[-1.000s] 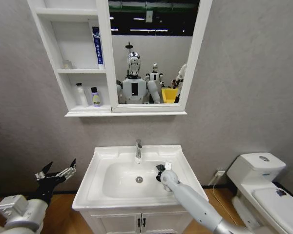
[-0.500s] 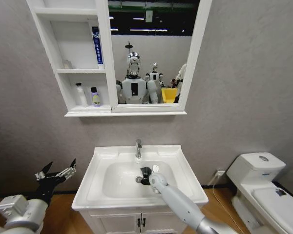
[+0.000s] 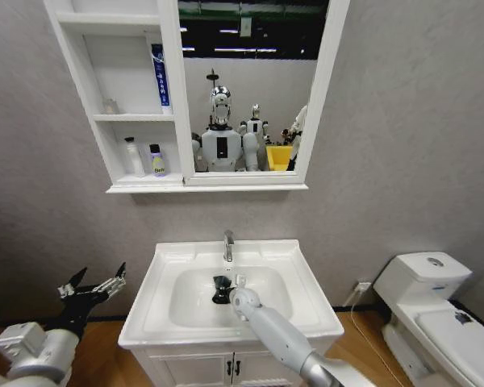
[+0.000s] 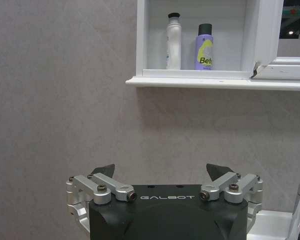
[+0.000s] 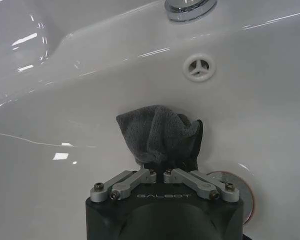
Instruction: Move facial cleanser and shampoo from washbasin to cabinet, then wipe washbasin with towel.
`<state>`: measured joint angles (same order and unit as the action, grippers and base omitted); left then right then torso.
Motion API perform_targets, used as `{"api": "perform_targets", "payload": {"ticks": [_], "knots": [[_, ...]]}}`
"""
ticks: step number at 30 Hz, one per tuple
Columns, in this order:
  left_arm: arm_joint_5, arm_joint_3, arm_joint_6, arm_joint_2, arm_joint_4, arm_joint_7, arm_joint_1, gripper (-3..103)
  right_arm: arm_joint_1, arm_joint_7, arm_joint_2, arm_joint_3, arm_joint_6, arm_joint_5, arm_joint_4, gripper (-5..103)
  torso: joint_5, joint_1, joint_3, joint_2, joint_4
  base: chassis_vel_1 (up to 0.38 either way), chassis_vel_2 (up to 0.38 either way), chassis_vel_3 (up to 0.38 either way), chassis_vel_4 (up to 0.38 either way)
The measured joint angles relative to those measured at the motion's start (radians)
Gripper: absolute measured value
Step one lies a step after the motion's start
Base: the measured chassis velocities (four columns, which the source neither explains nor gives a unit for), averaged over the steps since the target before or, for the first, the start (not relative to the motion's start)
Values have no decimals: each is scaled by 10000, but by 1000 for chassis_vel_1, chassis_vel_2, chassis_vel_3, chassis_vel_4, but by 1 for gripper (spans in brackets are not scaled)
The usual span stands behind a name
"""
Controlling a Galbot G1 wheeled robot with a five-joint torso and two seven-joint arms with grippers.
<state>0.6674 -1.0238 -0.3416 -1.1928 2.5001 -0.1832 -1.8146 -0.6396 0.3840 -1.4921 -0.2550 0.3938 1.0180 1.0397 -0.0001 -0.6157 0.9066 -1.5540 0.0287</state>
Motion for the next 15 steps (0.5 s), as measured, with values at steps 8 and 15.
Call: {"api": "perform_targets", "payload": {"ticks": [8, 15], "knots": [[0, 0, 0, 0, 0, 0, 0, 100, -233, 989, 407, 278, 99, 215, 370, 2, 3, 0, -1, 0, 2, 0, 0, 0, 0], [0, 0, 0, 0, 0, 0, 0, 100, -782, 2318, 1290, 692, 241, 743, 1585, 2, 2, 0, -1, 0, 5, 0, 0, 0, 0]]}}
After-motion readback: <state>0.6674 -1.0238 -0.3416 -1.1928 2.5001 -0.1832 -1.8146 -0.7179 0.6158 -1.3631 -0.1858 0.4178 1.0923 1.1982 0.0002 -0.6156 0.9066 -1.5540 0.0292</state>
